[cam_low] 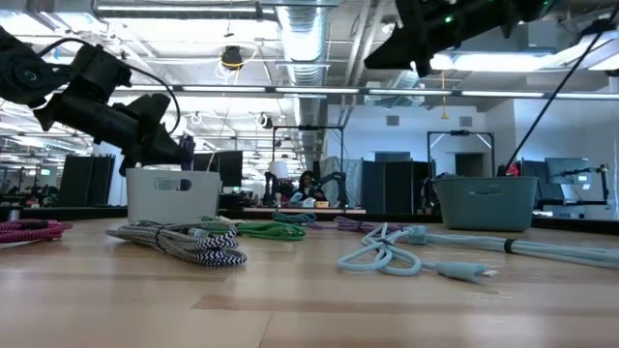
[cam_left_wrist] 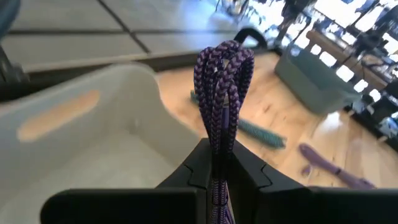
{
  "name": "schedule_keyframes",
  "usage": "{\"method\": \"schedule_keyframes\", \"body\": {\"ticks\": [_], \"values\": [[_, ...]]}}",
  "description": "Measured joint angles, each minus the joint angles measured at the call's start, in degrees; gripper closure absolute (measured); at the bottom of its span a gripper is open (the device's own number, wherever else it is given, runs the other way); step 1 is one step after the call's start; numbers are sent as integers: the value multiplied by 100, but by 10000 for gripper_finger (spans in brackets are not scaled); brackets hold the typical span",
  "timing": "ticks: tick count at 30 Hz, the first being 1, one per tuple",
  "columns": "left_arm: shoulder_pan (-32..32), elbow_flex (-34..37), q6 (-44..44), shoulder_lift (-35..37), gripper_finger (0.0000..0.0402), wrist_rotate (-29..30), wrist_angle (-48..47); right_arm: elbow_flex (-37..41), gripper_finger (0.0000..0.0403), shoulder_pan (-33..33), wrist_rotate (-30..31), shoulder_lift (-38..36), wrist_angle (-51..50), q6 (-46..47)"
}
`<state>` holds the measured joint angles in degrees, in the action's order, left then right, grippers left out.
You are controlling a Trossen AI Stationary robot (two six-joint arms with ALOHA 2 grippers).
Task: Pick & Place USB Port
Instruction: Put the purple patterned USB cable into the gray bin
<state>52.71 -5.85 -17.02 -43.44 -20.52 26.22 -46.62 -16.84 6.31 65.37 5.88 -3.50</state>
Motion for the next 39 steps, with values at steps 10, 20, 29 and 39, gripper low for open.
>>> {"method": "schedule_keyframes", "body": {"ticks": [10, 20, 29, 39], "values": [[6, 0, 6, -7, 359, 125, -401, 294, 356, 0, 1, -527, -6, 12], [6, -2, 48, -9, 321, 294, -124, 294, 356, 0, 0, -523, -52, 8], [6, -2, 400, -9, 290, 295, -14, 294, 356, 0, 0, -523, -143, -6], [6, -4, 507, -11, 191, 450, 67, 294, 356, 0, -2, -521, -280, -20]]}}
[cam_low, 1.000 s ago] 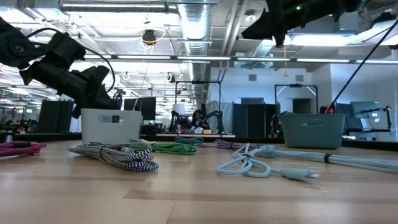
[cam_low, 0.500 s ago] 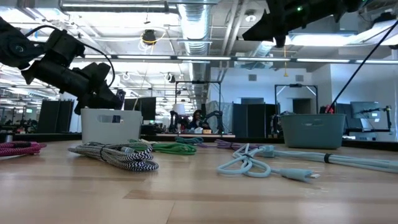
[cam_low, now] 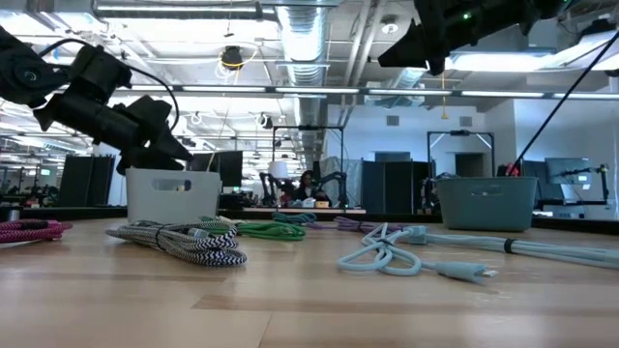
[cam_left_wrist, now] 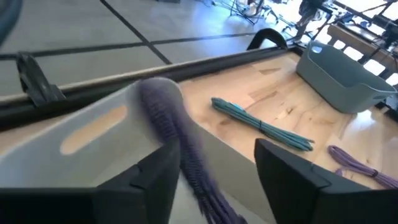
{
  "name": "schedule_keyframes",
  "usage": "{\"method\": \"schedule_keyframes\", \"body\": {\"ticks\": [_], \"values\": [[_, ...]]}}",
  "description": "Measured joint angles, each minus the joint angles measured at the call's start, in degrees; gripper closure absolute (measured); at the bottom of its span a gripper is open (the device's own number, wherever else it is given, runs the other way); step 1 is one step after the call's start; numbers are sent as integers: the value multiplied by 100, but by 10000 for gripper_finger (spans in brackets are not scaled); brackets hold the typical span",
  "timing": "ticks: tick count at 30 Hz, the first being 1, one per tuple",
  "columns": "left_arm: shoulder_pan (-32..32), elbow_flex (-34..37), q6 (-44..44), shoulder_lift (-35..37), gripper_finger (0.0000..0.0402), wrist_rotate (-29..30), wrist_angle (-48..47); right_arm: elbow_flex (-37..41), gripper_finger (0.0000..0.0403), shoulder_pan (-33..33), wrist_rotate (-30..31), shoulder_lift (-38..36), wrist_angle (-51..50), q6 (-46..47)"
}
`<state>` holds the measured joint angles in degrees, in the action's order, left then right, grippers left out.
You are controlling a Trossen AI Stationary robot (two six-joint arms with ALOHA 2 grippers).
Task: Pick & Place USB Port
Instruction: Put the purple patterned USB cable into the gray bin, then put the purple USB cable into the blue bin
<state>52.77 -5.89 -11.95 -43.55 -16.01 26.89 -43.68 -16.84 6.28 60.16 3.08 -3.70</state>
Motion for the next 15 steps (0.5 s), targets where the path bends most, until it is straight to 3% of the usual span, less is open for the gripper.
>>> {"method": "schedule_keyframes", "body": {"ticks": [7, 15], "values": [[0, -82, 444, 2, 161, 15, 420, -2, 356, 0, 0, -195, -75, -139], [-142, -546, 901, 2, 197, -689, 444, -4, 356, 0, -20, -778, -1072, -56]]}}
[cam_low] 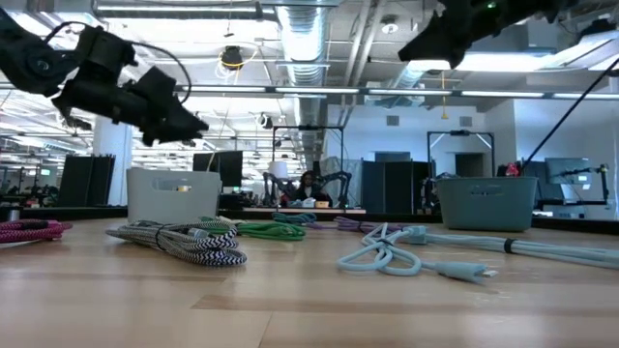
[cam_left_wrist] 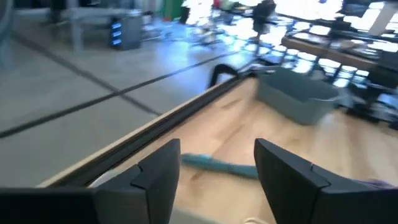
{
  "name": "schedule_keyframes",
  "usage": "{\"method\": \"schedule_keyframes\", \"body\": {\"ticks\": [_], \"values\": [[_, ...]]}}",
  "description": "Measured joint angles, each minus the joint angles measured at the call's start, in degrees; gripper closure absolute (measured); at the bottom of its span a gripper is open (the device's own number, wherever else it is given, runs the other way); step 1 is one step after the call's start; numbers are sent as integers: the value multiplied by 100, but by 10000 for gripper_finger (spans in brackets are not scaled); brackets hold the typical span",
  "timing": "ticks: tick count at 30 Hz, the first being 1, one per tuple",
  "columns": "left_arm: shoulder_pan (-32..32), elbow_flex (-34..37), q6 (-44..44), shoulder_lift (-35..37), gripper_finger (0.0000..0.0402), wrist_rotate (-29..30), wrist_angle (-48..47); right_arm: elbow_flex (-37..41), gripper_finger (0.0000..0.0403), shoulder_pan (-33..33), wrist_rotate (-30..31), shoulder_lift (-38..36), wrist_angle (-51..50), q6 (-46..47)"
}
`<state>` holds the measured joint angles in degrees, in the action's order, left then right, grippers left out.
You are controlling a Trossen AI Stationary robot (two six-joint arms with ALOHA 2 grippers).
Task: Pick & Place USB Port
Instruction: Put the purple USB cable into the blue bin
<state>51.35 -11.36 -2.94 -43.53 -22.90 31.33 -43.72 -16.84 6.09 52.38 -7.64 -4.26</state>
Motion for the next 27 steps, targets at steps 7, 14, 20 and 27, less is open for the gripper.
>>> {"method": "schedule_keyframes", "body": {"ticks": [7, 14, 20, 27], "values": [[-160, -107, 59, 2, 219, -116, 439, 0, 356, 0, -5, 11, -461, 475], [-212, -107, 59, 2, 227, -118, 715, 0, 356, -2, -13, 320, -264, 388], [-229, -107, -212, 2, 226, -121, 912, 0, 356, -15, -15, 680, 218, 386], [-229, -107, -305, 2, 225, -123, 1005, 0, 356, -4, -319, 848, 270, 366]]}}
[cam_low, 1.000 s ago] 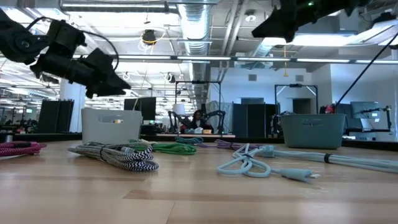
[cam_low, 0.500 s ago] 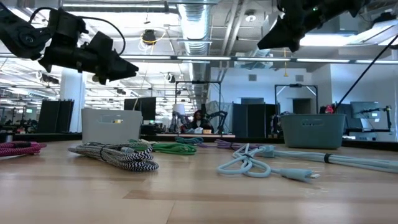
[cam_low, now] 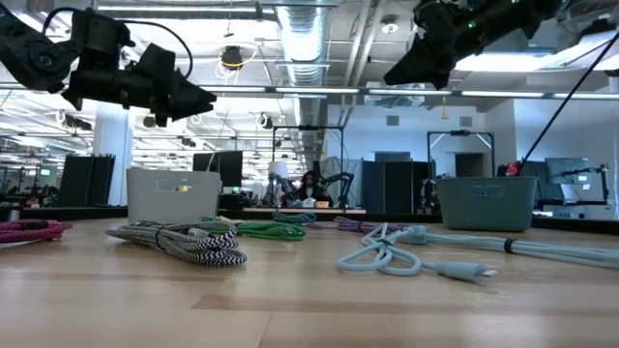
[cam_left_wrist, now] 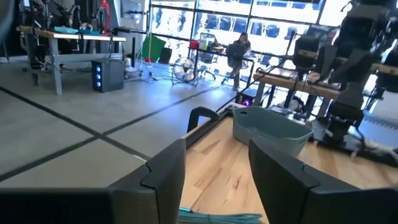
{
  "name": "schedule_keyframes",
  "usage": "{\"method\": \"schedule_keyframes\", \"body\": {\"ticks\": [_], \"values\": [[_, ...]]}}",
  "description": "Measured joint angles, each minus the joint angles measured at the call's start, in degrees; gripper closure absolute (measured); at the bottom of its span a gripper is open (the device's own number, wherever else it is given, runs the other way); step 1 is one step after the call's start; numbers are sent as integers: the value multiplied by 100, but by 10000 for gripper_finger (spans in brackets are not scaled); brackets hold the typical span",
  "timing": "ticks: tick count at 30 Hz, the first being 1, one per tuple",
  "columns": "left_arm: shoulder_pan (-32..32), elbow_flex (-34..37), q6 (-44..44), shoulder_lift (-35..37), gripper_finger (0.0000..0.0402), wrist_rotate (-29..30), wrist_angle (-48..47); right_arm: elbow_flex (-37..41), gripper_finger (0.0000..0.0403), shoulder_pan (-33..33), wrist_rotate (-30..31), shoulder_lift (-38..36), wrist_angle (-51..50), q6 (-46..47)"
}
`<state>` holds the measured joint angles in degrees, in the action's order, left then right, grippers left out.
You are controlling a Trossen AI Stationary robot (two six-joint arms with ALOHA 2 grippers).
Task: Pick & Place USB Port
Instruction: Put the purple USB cable into the blue bin
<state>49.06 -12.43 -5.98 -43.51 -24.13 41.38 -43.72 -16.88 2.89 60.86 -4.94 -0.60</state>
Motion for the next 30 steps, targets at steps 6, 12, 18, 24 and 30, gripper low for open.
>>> {"method": "schedule_keyframes", "body": {"ticks": [6, 12, 18, 24, 30], "values": [[2, 0, -286, 74, 238, -322, 31, -1, 360, 31, -3, -17, 17, -105], [62, 0, -350, 659, 276, -1275, -59, -1, 378, 50, 635, -669, -1823, 164], [357, 0, -342, 1547, 317, -1363, -1388, 2, 401, 377, 804, -2017, -2447, 361], [315, 0, -220, 2431, 346, -1406, -2742, -2, 402, 915, 1551, -2988, -3132, 1081], [304, 0, 16, 3122, 381, -887, -3929, 359, 402, 1793, 2906, -3055, -3908, 2456]]}}
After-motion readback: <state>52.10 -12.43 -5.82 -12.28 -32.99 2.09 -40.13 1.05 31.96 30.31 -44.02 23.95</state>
